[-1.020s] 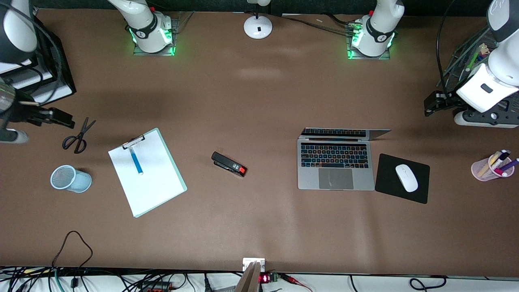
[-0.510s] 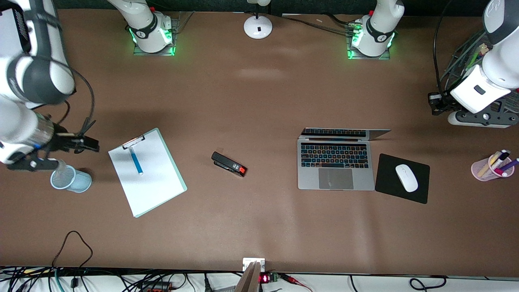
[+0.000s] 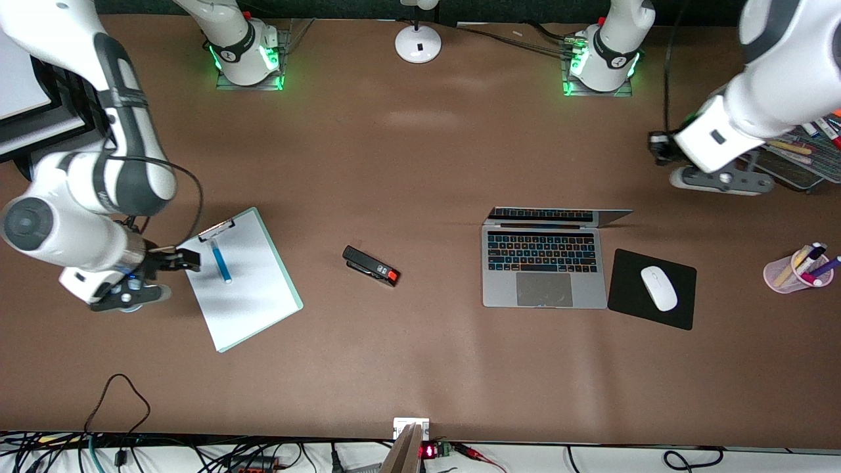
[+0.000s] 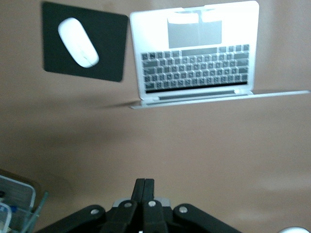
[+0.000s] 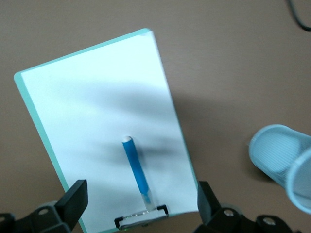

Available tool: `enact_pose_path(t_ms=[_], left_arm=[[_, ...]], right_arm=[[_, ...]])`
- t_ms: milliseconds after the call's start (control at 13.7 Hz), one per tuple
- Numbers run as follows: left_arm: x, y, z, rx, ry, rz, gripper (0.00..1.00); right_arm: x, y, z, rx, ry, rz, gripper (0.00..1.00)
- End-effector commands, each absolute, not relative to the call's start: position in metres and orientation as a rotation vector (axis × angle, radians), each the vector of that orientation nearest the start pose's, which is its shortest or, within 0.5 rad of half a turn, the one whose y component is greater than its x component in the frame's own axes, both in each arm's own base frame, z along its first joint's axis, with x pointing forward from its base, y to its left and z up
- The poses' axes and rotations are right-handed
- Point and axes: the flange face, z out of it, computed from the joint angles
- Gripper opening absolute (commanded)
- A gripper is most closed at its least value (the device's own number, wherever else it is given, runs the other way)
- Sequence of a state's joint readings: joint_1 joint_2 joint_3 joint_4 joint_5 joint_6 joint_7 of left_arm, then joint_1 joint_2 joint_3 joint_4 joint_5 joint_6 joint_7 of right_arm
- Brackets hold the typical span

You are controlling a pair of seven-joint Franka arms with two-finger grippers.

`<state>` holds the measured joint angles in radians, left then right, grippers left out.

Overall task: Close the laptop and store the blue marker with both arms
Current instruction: 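Reach the right gripper to the blue marker while the left gripper reaches the laptop, then grasp the blue marker with the right gripper while the left gripper lowers onto the lid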

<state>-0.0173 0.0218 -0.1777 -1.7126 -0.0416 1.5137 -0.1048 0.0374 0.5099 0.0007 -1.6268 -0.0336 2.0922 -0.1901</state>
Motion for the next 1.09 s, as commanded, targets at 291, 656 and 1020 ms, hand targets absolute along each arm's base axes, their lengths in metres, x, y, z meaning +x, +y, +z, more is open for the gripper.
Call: enact_pose_path(t_ms=[291,656,1020], left_arm=[[0.513,-0.157,0.461,-3.121,0.058,0.381,0.00],[0.506,-0.163,0.400,-3.139,0.043,0.313,0.00],[0.513,-0.170,0.364,-3.164,0.049,0.271,0.00]], right_arm=[[0.687,0.023,0.270,-3.097,-0.666,0.059,1.00],[0.682,0.024,0.222,-3.067,-0.735,0.135,1.00],[0.681,0.035,0.222,-3.061,-0.761,0.132,0.91]])
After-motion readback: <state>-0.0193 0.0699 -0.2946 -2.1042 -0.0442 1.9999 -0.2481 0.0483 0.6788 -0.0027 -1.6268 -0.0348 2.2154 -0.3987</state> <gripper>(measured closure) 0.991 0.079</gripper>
